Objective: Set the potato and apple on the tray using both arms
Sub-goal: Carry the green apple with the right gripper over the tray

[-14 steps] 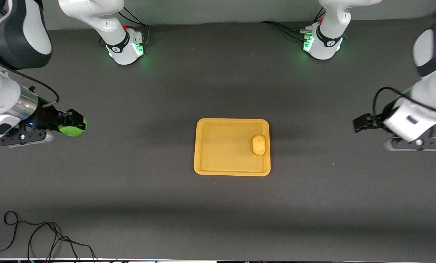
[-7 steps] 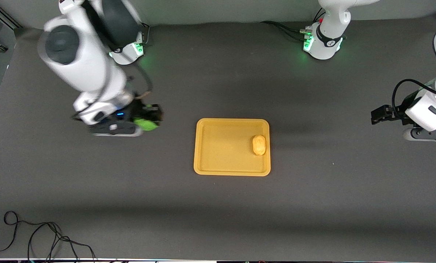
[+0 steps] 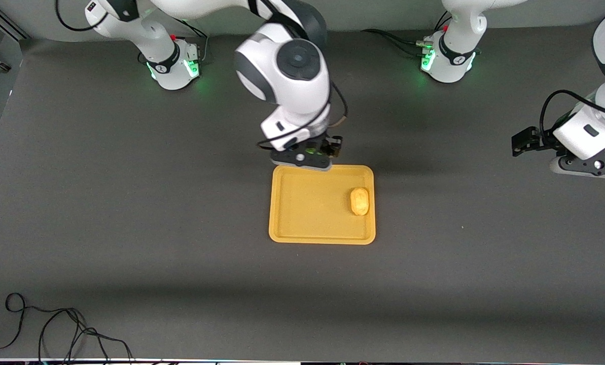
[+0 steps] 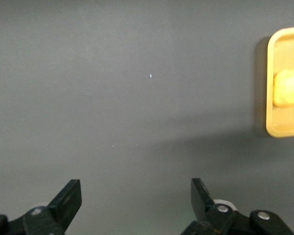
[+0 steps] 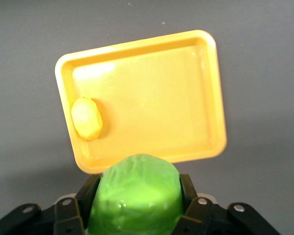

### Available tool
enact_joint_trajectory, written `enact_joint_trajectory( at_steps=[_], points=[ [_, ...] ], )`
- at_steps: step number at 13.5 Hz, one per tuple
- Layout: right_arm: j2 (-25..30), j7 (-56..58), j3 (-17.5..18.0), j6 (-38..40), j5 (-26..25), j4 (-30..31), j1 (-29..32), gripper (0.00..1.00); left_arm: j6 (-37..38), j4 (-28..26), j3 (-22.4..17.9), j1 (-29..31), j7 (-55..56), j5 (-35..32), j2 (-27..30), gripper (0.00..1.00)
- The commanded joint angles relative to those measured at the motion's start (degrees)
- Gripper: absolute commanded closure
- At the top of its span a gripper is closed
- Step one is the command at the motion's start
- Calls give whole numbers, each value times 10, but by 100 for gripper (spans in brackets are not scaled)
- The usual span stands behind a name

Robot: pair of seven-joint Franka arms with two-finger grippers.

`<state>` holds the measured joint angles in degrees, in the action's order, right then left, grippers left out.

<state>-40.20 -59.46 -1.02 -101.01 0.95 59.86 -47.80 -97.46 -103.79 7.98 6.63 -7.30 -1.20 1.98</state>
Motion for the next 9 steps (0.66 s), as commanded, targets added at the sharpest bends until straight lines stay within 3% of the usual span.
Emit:
enact_joint_trajectory(
  at_steps=[1,5,9],
  points=[
    [-72,-11,-7,-38,-20,-43,2,54,-14,-44,-4,-2,-11,-1,36,1],
    [-157,-11,-9,-134,-54,-41,9,54,-19,-46,1,-3,56,-13,39,1],
    [-197,-11,-22,-189,-55,-39,11,54,-48,-24,1,-3,56,-6,22,1]
  ],
)
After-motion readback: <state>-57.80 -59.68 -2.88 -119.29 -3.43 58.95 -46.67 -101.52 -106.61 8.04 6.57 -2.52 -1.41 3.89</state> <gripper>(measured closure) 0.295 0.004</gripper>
